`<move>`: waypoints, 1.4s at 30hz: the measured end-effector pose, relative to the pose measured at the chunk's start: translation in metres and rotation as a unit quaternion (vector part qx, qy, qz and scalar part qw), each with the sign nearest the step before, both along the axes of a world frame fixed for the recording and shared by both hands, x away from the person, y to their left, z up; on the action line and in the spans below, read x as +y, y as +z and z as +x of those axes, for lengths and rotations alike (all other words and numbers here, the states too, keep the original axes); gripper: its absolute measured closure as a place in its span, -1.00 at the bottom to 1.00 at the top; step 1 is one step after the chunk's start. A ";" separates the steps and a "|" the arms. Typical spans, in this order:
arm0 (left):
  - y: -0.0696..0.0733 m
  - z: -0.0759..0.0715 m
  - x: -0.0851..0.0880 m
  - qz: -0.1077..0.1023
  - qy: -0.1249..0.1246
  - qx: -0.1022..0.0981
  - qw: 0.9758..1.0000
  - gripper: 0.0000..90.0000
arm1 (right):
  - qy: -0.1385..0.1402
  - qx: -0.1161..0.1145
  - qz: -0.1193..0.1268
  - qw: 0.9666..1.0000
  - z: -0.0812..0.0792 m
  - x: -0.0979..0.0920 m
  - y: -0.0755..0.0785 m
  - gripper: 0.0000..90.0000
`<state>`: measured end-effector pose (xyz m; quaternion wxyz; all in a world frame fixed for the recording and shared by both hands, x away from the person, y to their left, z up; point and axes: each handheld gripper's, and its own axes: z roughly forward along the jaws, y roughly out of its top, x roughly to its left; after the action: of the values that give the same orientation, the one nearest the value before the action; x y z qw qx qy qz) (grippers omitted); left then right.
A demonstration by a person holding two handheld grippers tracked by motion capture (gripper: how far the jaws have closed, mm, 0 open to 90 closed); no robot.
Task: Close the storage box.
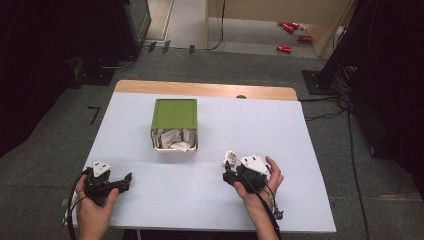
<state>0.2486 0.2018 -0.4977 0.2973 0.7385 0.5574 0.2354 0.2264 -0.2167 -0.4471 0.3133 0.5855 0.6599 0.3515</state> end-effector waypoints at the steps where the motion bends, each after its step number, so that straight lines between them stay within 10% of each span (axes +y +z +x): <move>1: 0.000 0.000 0.000 0.000 0.000 0.000 1.000 -0.76 | -0.002 0.001 0.000 1.000 0.000 -0.003 0.000 -0.61; 42: 0.000 0.000 0.000 0.000 0.000 0.000 1.000 -0.76 | -0.098 0.015 -0.009 0.995 -0.022 -0.123 -0.019 -0.61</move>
<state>0.2486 0.2018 -0.4977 0.2972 0.7386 0.5574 0.2354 0.2048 -0.3400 -0.4665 0.3415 0.6499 0.6069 0.3044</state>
